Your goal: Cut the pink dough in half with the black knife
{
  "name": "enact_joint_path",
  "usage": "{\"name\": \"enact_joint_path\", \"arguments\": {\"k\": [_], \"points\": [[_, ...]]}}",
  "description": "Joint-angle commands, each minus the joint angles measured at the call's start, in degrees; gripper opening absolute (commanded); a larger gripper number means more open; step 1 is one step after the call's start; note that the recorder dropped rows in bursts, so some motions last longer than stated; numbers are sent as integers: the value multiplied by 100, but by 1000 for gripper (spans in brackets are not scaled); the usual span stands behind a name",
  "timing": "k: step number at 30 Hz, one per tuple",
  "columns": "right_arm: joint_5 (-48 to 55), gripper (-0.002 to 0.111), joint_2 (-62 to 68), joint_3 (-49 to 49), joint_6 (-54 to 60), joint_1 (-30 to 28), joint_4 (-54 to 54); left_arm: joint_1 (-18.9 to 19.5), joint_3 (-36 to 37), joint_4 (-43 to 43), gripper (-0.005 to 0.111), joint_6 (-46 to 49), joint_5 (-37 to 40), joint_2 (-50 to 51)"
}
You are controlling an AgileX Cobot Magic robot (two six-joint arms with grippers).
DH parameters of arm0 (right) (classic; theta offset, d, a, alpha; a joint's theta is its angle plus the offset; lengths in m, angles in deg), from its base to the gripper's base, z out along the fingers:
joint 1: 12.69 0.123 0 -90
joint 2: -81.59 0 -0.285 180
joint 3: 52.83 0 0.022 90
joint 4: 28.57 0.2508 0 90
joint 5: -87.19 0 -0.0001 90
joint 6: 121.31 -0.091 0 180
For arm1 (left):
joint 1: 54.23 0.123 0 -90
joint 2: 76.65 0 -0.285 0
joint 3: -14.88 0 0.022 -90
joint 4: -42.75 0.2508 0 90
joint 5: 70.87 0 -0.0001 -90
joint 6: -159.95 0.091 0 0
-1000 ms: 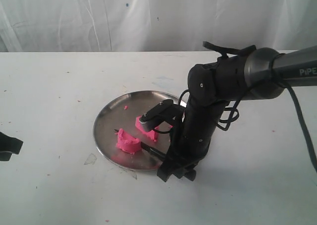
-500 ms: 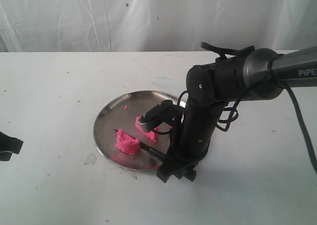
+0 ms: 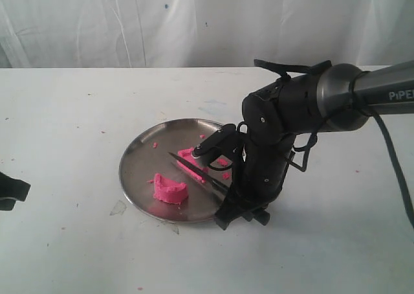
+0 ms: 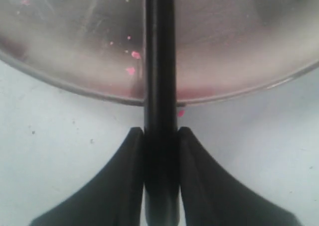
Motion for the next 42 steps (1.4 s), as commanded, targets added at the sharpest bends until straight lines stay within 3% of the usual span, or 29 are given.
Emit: {"name": "enact_joint_path", "arguments": {"k": [1,24,42], "points": [[-58,0,-14,11,-546,-17,-522,6,20,-95,0,21,68,-52],[111,0,-93,206,-772,-6,-412,6,20,-142,0,21,68,-52],[283,0,-1304,351,-600,-16,-252,6,20,-142,0,25,127,-52]]}}
